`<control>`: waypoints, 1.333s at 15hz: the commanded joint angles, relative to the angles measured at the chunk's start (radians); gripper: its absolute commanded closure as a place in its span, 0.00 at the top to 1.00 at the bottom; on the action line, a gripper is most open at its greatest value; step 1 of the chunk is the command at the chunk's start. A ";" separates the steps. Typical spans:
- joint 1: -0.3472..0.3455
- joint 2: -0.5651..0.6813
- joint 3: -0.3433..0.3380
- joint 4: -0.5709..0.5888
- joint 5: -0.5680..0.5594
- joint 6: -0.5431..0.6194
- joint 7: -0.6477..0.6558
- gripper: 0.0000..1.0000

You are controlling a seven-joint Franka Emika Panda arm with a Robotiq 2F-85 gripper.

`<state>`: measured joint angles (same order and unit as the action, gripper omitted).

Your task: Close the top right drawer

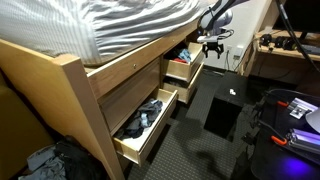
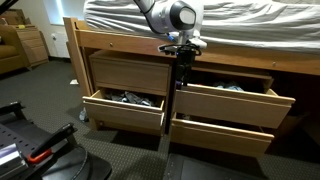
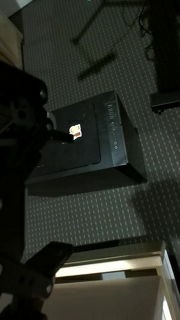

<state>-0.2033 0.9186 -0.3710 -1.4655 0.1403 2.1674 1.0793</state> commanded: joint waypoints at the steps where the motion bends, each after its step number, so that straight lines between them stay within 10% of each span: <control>1: -0.010 0.049 -0.002 0.067 -0.112 -0.072 -0.063 1.00; 8: -0.082 0.309 -0.004 0.445 -0.198 -0.334 -0.282 1.00; 9: -0.088 0.218 0.025 0.296 -0.157 -0.221 -0.288 1.00; 14: -0.078 0.293 0.012 0.398 -0.178 -0.276 -0.286 1.00; 20: -0.097 0.381 0.164 0.490 -0.025 -0.173 -0.250 1.00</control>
<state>-0.2824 1.2568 -0.2580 -1.0146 0.0611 1.9101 0.8281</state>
